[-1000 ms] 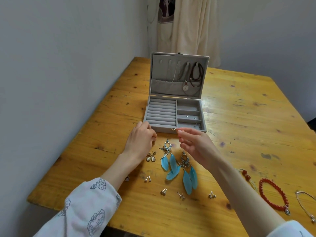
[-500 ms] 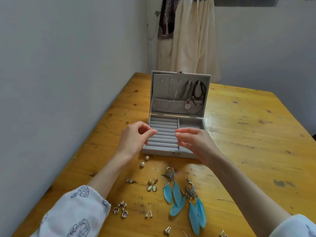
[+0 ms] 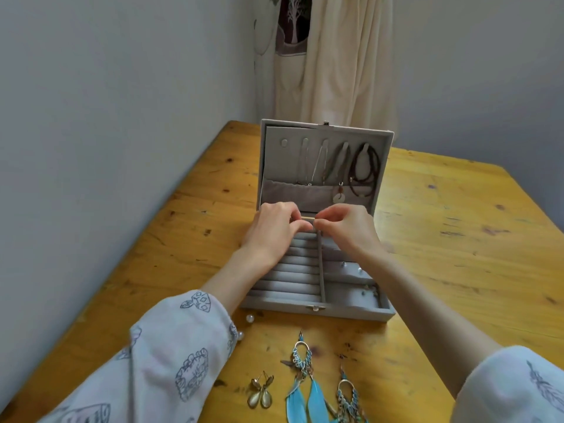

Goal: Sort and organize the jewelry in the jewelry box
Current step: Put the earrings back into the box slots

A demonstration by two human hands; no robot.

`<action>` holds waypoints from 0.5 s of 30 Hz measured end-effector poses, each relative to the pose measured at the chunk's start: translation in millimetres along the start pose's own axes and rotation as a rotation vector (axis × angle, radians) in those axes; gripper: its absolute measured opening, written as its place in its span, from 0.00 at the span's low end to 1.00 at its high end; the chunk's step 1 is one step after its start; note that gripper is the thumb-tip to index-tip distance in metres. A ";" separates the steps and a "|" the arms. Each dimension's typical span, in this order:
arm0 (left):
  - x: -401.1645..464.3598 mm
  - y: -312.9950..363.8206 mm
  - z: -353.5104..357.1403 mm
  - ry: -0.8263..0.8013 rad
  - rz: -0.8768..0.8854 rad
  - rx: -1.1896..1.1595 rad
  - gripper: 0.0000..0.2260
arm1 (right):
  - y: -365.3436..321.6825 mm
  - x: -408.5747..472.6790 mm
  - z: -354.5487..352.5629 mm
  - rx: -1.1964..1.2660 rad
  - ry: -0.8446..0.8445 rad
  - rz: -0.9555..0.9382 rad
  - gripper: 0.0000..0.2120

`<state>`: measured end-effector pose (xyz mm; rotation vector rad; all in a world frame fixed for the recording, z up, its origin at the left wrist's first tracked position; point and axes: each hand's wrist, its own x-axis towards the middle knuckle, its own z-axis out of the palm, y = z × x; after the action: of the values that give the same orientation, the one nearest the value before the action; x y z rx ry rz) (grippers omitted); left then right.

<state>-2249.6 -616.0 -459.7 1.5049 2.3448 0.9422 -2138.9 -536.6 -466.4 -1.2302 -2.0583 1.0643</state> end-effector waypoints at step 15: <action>29.1 -8.5 6.2 -0.154 -0.034 0.042 0.05 | 16.8 7.6 11.6 -0.081 -0.001 -0.045 0.07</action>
<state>-2266.4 -590.5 -464.8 1.4905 2.2869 0.7450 -2142.8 -529.4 -486.6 -1.2164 -2.1388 0.9696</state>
